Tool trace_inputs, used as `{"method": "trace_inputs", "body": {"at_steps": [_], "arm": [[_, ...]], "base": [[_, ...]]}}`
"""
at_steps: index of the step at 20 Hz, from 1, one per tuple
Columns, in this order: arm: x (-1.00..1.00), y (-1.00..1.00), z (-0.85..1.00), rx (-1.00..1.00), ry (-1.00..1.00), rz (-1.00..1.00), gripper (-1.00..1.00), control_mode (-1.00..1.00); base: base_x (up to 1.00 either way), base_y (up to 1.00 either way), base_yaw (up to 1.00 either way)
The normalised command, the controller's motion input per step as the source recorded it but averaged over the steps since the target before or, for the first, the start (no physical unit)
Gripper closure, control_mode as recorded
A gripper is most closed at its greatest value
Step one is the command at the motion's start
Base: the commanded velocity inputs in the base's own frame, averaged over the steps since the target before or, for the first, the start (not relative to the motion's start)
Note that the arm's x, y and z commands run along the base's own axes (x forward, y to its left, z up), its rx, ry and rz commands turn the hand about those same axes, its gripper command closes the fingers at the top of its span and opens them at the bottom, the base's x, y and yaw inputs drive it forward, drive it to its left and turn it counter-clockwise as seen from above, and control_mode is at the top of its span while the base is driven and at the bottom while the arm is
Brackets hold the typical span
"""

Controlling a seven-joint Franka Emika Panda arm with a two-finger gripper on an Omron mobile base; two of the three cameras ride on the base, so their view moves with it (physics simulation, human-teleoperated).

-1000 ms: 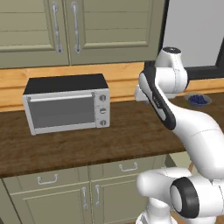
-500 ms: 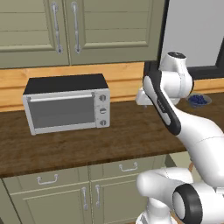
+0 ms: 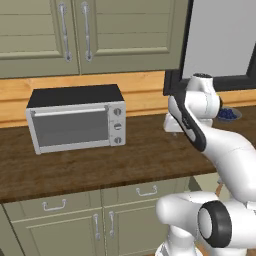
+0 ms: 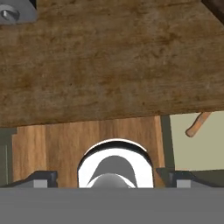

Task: Pick up the knife from the drawer and place it on the cutting board. Then place the meat from the plate to the cutting board.

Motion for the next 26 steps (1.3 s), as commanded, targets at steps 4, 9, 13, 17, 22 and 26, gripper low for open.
{"method": "trace_inputs", "body": {"at_steps": [4,9,13,17,22,26], "arm": [[-0.29,-1.0,-0.19,0.0,-0.01,-0.12,-1.0,-1.0],[-0.73,-1.0,-0.19,0.0,-0.03,-0.01,-1.0,-1.0],[-0.83,-0.98,-0.17,0.0,0.0,0.02,-1.0,-1.0],[-0.48,-0.86,-0.19,0.0,0.01,0.07,-1.0,-1.0],[-0.04,-0.52,-0.31,-0.01,0.04,0.1,-1.0,-1.0],[0.16,-0.14,-0.09,-0.07,0.0,0.16,-1.0,-1.0]], "base": [[0.0,0.0,0.0],[0.0,0.0,0.0],[0.0,0.0,0.0],[0.0,0.0,0.0],[0.0,0.0,0.0],[0.0,0.0,0.0]]}}
